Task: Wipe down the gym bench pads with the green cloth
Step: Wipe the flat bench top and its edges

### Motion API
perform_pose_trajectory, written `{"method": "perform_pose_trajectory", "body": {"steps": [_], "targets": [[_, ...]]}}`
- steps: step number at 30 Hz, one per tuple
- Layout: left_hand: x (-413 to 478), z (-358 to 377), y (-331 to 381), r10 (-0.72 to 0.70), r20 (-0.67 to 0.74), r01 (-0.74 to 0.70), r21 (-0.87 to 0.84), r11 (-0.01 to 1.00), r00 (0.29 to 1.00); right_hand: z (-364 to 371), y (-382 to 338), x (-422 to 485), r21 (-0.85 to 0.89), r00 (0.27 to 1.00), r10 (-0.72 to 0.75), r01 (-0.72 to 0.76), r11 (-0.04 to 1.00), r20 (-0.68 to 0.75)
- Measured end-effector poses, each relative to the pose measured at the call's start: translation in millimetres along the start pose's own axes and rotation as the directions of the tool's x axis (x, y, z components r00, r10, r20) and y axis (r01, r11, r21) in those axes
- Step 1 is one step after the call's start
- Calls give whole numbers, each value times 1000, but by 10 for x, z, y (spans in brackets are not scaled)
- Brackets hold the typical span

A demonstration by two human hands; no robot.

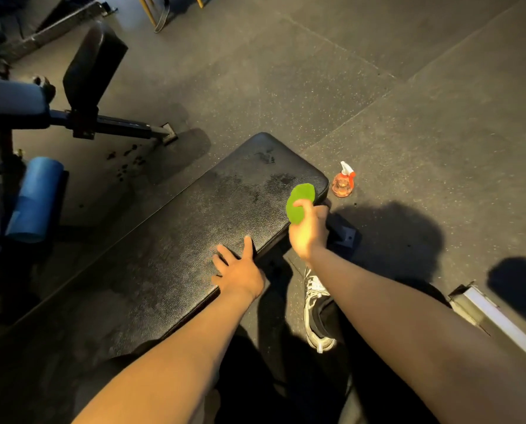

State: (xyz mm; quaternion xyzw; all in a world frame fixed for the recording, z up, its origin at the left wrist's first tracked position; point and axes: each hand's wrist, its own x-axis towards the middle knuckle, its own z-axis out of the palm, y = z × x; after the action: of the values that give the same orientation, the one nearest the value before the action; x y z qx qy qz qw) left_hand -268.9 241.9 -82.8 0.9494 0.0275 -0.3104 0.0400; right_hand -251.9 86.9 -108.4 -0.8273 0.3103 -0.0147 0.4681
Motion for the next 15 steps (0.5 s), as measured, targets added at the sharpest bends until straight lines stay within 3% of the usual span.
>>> {"method": "perform_pose_trajectory", "body": {"steps": [4,7,9,12,15], "targets": [[19,12,150,-22,-2,22,-49,999,1000,189,-24,-306,23,990,-70,67,997,126],[49,-27,168,68,-54,-69,-28,997,996,232,-27,-394,1,959,-135,139,990,248],[94,-92,197,156,-58,-157,-11,988,986,235,-40,-324,70,966,-115,102,992,230],[140,-158,216,172,-19,-172,-8,985,985,119,-64,-137,194,990,23,-50,980,136],[142,-152,195,168,-26,-168,-4,986,986,-33,-47,100,141,993,51,-65,988,103]]}}
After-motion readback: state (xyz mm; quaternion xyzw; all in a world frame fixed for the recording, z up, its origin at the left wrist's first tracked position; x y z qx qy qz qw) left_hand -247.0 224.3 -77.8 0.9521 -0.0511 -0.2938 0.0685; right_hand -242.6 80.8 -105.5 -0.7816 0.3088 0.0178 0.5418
